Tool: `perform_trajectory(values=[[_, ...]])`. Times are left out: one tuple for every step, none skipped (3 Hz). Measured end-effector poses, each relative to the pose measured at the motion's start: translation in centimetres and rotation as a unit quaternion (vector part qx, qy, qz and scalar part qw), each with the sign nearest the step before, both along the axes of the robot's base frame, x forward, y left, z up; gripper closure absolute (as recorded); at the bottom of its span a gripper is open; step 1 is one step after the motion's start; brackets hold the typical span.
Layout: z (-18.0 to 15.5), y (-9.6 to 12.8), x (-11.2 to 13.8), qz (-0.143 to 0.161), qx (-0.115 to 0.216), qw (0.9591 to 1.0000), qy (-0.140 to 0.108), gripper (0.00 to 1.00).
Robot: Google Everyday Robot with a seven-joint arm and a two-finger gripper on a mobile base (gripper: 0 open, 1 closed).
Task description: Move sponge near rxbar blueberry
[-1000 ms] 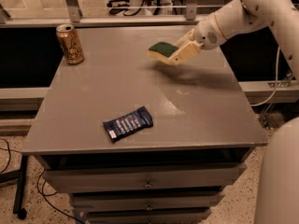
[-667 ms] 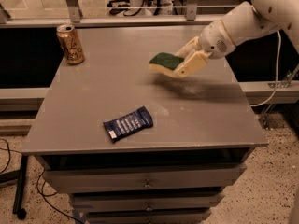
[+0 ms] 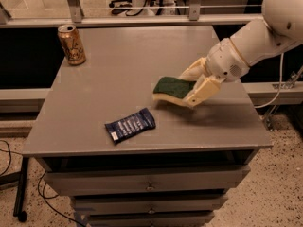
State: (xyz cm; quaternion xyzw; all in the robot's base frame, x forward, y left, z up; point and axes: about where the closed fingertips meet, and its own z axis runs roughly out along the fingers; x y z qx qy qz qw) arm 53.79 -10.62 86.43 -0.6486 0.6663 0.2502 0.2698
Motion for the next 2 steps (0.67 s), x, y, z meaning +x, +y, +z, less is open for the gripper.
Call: perform_trajectory(values=[[-0.5,0.5,-2.8,0.026,-0.003,0.9996,-0.001,0.87],[-0.8,0.6,-4.4,0.045,-0.005,0.9989,-0.011,0.62]])
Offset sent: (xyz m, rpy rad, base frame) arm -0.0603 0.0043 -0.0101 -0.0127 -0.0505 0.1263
